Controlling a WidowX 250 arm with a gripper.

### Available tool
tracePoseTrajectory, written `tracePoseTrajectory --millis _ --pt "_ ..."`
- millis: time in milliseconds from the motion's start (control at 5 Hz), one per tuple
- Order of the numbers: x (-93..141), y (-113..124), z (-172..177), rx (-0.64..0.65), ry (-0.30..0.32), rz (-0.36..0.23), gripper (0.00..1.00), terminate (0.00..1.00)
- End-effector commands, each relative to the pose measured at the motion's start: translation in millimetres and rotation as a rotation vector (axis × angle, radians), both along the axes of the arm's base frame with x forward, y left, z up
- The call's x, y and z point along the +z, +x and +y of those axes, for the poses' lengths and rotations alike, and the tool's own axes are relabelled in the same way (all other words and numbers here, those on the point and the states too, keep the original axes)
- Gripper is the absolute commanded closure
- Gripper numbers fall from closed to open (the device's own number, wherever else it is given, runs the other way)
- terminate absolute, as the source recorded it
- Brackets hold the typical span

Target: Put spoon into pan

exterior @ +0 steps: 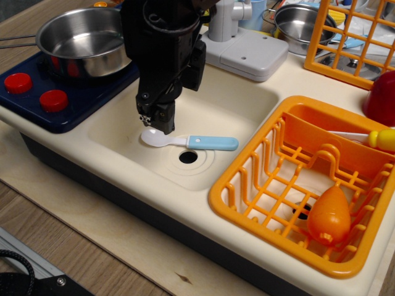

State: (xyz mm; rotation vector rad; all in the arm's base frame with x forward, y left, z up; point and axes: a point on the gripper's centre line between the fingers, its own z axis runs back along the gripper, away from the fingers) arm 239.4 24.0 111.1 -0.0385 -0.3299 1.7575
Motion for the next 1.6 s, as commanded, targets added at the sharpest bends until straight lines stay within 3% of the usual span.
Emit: tracePoseTrajectory --millis 0,1200,1400 --pt "0 0 0 0.0 0.0 0.0 0.0 0.0" --pt "-63 21 15 0.038 -0.131 -0.004 0.0 0.0" --pt "-71 22 25 0.079 -0.168 0.024 1.0 0.0"
